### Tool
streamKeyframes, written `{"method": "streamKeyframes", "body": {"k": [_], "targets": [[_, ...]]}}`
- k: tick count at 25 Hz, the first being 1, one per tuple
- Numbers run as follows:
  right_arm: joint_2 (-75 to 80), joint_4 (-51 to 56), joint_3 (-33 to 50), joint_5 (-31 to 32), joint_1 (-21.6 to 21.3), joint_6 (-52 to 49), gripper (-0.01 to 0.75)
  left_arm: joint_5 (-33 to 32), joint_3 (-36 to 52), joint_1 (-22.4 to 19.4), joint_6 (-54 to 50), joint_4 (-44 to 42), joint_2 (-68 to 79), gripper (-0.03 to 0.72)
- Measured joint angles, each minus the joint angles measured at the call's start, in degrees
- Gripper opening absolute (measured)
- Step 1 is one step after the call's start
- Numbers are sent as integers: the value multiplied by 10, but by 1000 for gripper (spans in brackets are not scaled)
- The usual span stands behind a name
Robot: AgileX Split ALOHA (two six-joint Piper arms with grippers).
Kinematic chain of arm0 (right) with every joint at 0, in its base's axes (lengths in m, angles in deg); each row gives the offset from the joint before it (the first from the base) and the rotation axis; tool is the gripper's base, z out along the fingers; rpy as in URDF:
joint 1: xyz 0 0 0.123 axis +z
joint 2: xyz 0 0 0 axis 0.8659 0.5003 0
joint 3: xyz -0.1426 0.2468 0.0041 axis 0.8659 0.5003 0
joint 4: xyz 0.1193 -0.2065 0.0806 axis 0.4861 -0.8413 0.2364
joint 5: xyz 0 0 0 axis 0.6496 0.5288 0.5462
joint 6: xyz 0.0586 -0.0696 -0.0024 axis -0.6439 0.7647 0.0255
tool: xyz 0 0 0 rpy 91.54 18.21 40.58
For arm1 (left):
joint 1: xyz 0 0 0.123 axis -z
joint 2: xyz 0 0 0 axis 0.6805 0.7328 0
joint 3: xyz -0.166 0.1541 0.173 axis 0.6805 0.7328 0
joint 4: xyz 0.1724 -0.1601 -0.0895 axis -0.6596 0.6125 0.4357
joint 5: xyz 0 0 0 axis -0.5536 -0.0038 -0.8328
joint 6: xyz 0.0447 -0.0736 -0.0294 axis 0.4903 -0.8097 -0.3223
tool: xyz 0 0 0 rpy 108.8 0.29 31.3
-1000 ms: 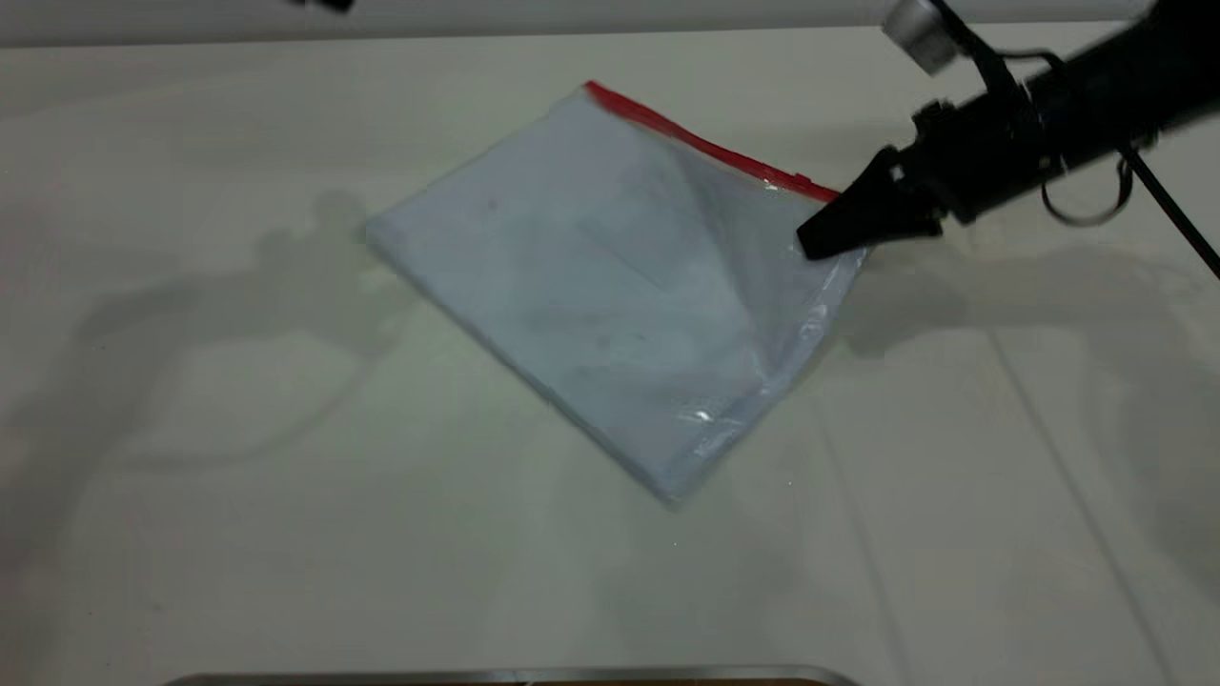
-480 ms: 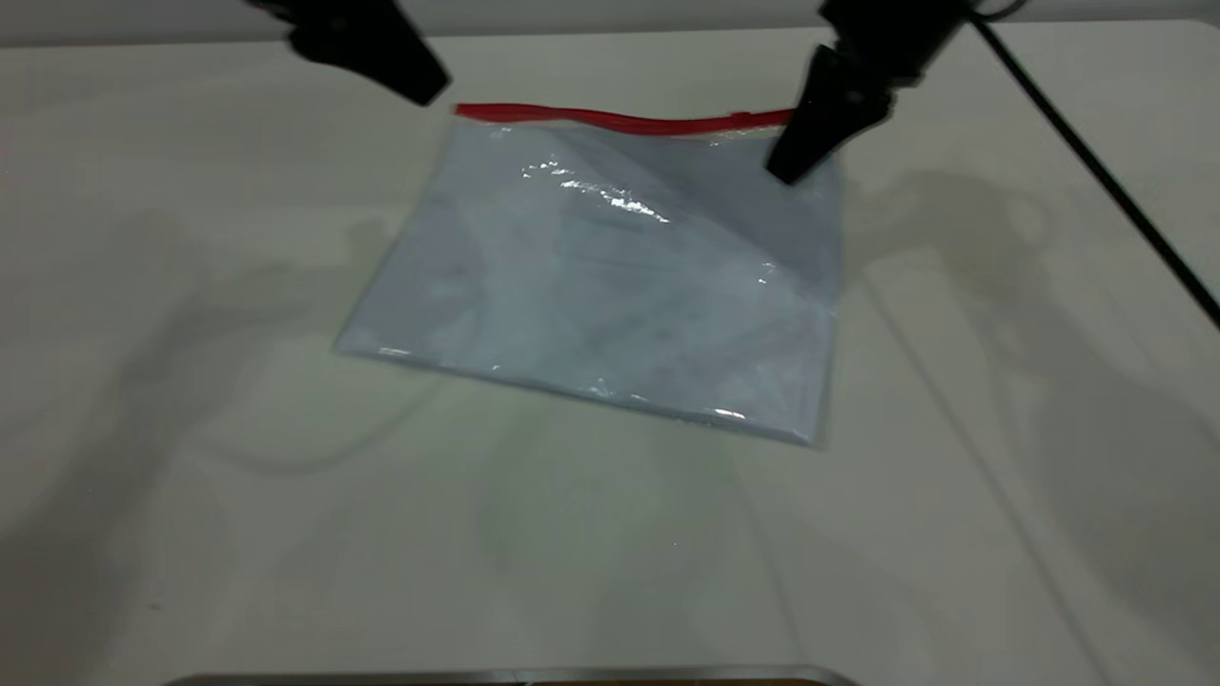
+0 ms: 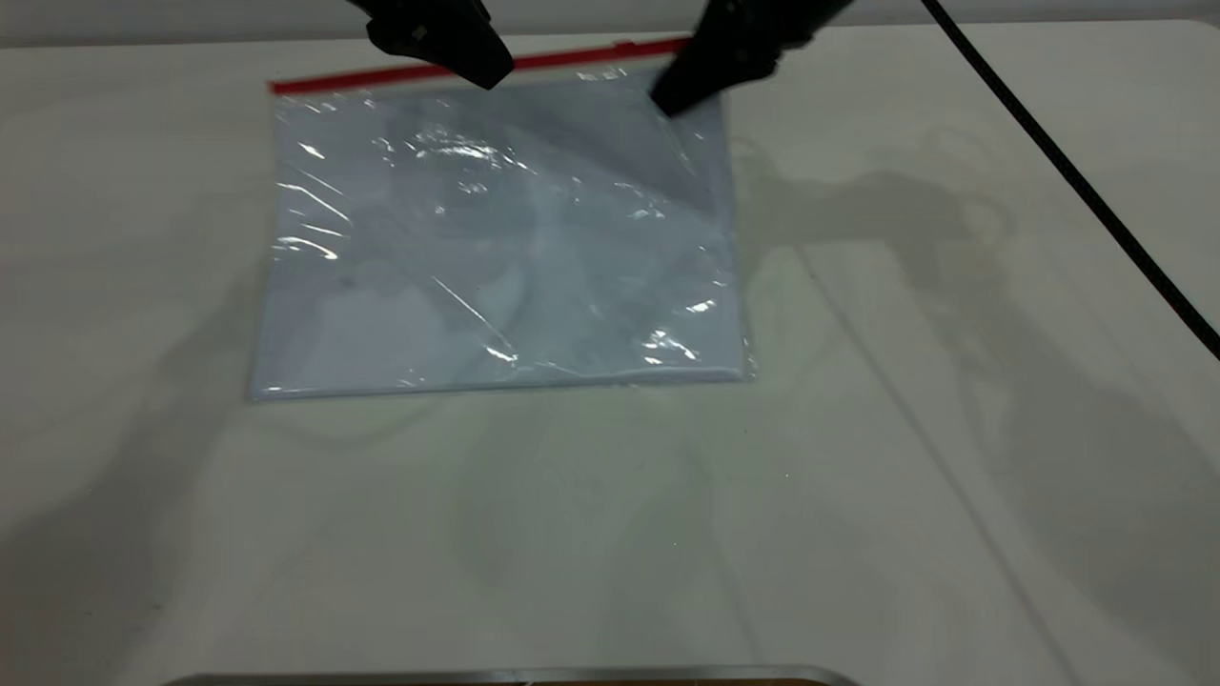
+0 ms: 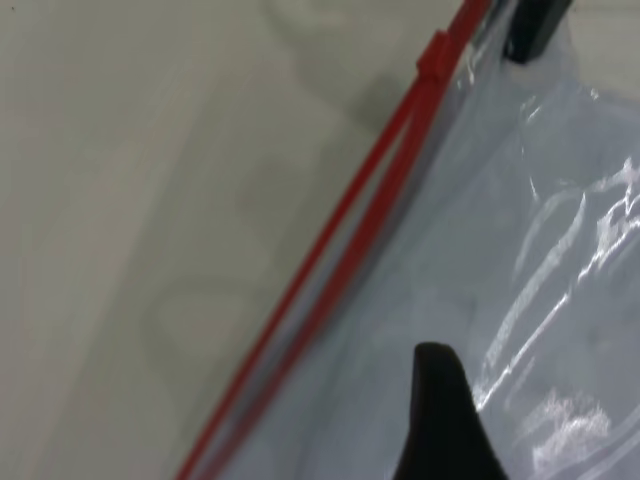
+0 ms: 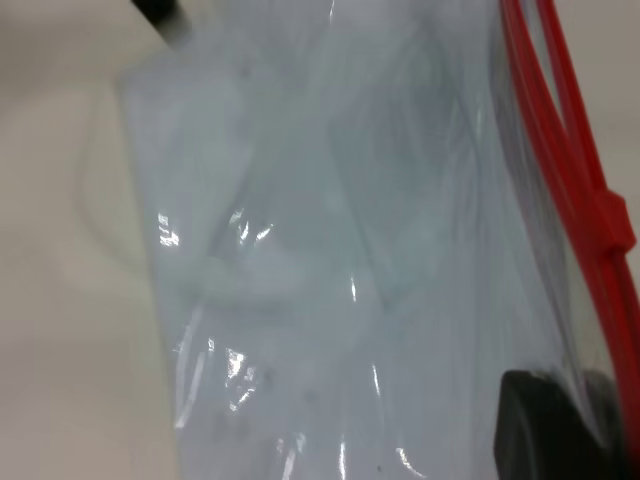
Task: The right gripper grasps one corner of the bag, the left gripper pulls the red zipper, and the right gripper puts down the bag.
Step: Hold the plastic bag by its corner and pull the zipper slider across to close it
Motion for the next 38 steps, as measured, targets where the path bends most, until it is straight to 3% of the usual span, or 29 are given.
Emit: {"method": "streamKeyframes", "body": {"k": [7, 20, 30, 38], "targets": [[0, 18, 0, 38, 0, 61, 33, -4, -2, 1, 33, 0, 8, 539], [0, -49, 0, 44, 31, 63, 33, -24, -2, 34, 140, 0, 8, 539], [0, -65, 0, 45, 46, 65, 33, -24, -2, 40, 148, 0, 9, 539], [0, -66, 0, 45, 46, 65, 33, -10, -3, 40, 202, 65, 31, 538]]}}
